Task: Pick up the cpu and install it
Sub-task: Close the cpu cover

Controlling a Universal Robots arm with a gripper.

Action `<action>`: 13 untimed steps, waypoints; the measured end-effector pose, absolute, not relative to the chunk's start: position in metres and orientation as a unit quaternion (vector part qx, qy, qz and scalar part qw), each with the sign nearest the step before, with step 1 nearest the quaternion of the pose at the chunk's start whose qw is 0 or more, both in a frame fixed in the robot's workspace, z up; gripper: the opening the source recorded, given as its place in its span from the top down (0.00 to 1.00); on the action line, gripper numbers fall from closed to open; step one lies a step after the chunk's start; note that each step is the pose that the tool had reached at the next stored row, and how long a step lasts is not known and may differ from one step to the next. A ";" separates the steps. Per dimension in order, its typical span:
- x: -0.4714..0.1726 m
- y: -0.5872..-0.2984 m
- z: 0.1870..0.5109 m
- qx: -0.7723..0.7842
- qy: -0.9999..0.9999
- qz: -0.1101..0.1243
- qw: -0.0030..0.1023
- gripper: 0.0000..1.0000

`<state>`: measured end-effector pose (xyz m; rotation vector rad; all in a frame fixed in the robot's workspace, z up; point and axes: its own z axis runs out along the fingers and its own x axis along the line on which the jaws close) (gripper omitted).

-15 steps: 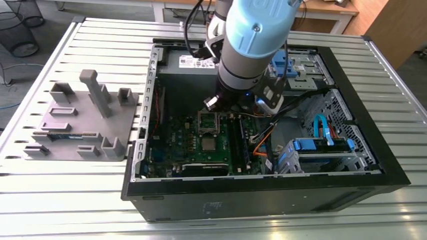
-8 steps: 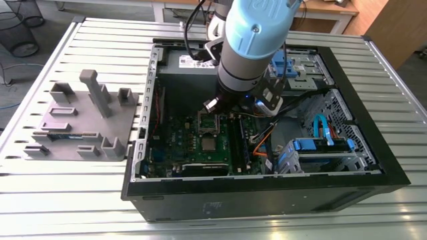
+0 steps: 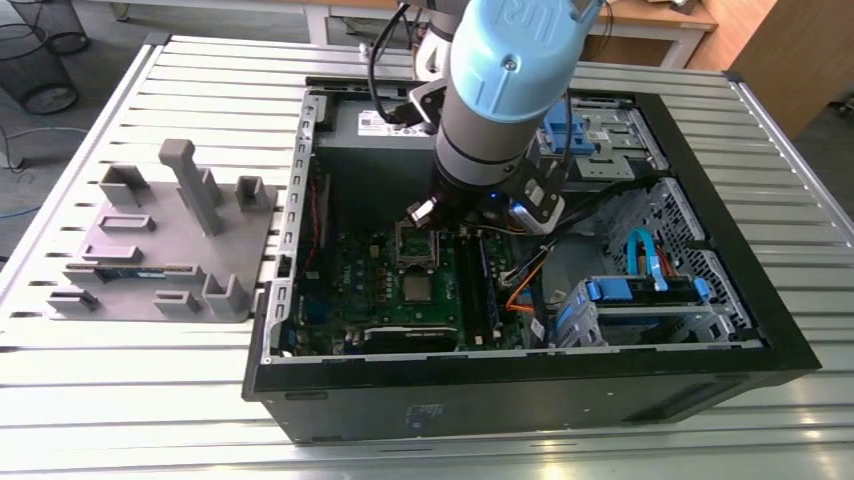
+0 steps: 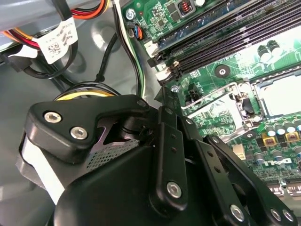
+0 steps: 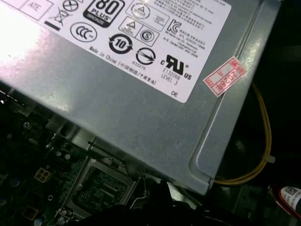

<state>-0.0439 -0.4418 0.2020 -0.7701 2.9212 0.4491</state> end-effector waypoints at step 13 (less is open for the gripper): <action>-0.044 -0.442 0.199 -0.253 0.955 0.146 0.043 0.89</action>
